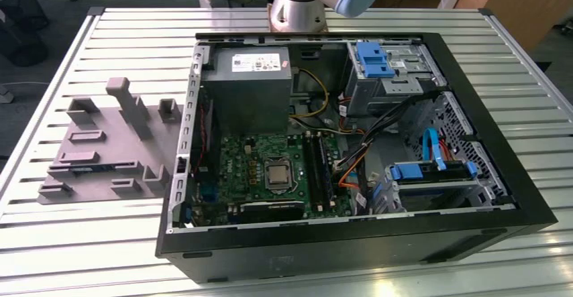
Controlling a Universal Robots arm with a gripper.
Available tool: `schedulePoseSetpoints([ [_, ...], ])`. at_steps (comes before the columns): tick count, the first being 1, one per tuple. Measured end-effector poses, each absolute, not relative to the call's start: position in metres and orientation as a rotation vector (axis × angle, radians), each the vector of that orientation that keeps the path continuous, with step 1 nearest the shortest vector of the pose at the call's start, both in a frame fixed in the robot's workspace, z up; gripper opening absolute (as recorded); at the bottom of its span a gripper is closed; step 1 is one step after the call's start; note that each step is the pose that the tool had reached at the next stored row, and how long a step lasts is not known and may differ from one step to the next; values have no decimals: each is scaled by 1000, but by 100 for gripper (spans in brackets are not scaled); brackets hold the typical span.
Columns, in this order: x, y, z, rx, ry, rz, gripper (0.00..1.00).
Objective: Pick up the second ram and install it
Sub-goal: 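Pick up the second ram and move it above second insertion slot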
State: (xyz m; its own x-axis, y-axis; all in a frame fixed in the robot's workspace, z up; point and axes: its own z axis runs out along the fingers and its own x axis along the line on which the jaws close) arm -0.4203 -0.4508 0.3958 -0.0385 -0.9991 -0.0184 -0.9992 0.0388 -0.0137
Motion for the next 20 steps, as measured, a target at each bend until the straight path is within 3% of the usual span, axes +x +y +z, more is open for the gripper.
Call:
schedulePoseSetpoints([
  [20,-420,-451,384,-2161,2246,8,99],
])
